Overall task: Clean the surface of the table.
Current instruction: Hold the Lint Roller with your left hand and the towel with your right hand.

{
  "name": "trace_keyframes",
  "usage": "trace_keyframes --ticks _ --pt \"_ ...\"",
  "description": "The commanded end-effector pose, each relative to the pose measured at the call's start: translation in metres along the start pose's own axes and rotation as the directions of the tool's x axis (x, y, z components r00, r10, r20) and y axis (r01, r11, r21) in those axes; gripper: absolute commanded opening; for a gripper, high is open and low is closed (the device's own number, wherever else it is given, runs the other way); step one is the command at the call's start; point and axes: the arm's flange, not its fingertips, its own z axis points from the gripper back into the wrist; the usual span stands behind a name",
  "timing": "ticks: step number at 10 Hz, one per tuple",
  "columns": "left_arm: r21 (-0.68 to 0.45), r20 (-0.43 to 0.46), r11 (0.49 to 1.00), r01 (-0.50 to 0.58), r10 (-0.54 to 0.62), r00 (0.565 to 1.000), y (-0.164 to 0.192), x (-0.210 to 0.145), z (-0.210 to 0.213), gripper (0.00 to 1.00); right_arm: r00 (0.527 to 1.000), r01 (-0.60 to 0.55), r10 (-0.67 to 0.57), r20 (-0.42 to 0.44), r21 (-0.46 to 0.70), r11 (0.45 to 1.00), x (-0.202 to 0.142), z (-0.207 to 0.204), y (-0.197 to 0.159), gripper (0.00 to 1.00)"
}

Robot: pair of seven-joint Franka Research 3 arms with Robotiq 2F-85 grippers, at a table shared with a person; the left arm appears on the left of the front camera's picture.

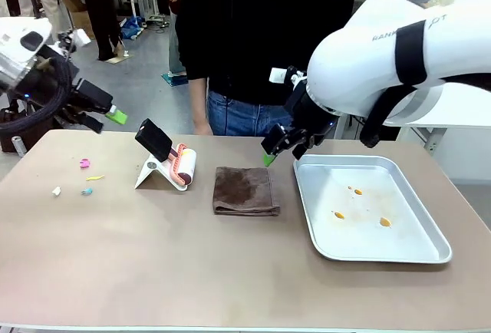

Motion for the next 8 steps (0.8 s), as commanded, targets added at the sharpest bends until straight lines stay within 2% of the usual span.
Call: trace_keyframes --ticks 1,3,4,6,8 --pt "-0.1 -0.099 0.975 -0.201 0.191 0.977 0.014 0.046 0.01 1.0 0.994 0.091 -0.091 -0.054 -0.001 0.996 0.019 -0.011 0.007 1.0" --pt "-0.046 -0.089 0.935 -0.351 0.346 0.934 0.03 0.061 0.008 1.0 0.99 0.123 -0.121 -0.075 0.019 0.992 0.02 -0.019 0.004 1.0" --pt "-0.019 -0.094 0.929 -0.37 0.366 0.926 0.034 0.064 0.006 1.0 0.987 0.133 -0.129 -0.1 0.033 0.991 0.022 -0.025 0.002 1.0" --pt "0.002 -0.131 0.914 -0.407 0.404 0.905 0.05 0.073 -0.008 1.0 0.97 0.178 -0.152 -0.188 0.133 0.975 0.029 -0.045 0.002 1.0" --pt "0.019 -0.083 0.902 -0.431 0.431 0.899 0.064 0.074 -0.018 1.0 0.952 0.265 -0.251 -0.176 0.061 0.962 0.033 -0.058 0.003 1.0"
